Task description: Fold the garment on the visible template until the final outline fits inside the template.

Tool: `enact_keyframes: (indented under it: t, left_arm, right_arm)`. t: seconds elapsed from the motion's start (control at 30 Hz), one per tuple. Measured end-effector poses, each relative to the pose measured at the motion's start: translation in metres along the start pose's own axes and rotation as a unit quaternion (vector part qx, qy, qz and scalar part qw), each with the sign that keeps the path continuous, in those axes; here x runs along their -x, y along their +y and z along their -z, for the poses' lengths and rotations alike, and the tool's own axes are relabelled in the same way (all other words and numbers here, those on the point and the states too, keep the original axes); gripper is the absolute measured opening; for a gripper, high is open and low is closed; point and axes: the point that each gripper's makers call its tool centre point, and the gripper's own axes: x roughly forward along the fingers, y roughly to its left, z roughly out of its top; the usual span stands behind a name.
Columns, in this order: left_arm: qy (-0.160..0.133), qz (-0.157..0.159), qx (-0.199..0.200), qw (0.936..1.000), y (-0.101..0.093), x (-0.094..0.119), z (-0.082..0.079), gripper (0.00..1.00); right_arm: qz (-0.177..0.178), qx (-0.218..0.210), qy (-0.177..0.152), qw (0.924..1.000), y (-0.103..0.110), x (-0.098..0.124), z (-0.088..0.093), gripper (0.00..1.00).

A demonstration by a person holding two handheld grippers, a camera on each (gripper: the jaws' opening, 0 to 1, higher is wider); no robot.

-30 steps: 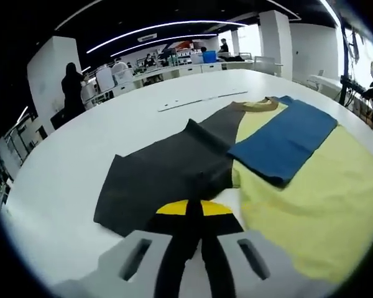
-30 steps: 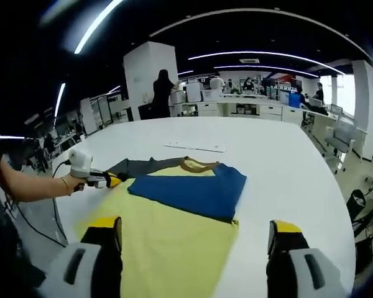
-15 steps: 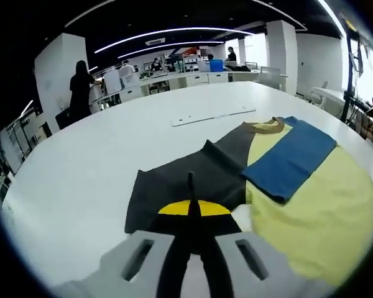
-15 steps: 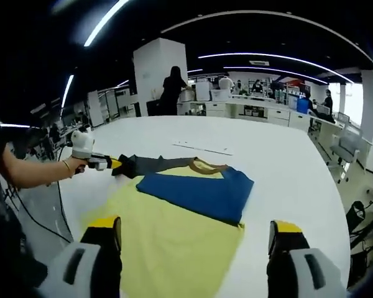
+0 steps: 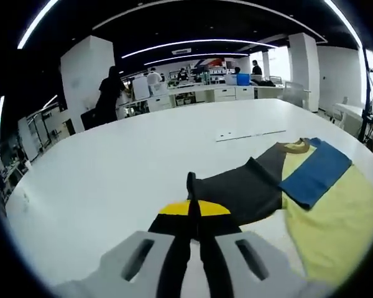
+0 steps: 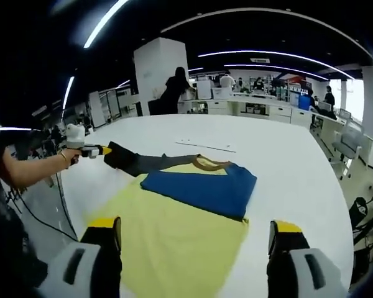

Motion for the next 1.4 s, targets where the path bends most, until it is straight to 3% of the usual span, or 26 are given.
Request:
enact_keyframes:
  t: [0.33, 0.43, 0.53, 0.77, 1.07, 1.4]
  left_arm:
    - [-0.025, -0.050, 0.021, 0.9982, 0.049, 0.011, -0.021, 0.00]
    - [-0.019, -0.074, 0.035, 0.9964, 0.065, 0.012, -0.020, 0.00]
    - [-0.018, -0.079, 0.050, 0.9954, 0.073, 0.013, -0.019, 0.00]
    - [0.033, -0.105, 0.066, 0.9917, 0.091, 0.017, 0.014, 0.00]
    - [0.079, -0.102, 0.103, 0.9862, 0.097, 0.018, 0.051, 0.00]
    - [0.085, -0.098, 0.092, 0.9873, 0.094, 0.018, 0.055, 0.00]
  right_arm:
    - [0.003, 0.008, -0.001, 1.0000, 0.001, 0.003, 0.000, 1.00]
    - [0.002, 0.022, 0.005, 0.9997, 0.002, 0.003, 0.000, 1.00]
    - [-0.002, 0.033, 0.007, 0.9994, 0.004, 0.004, -0.003, 1.00]
    - [-0.006, 0.051, 0.006, 0.9986, 0.003, 0.004, -0.006, 1.00]
    - [-0.014, 0.055, 0.019, 0.9982, 0.003, 0.003, 0.001, 1.00]
    - [-0.013, 0.061, 0.021, 0.9979, 0.005, 0.001, 0.002, 1.00]
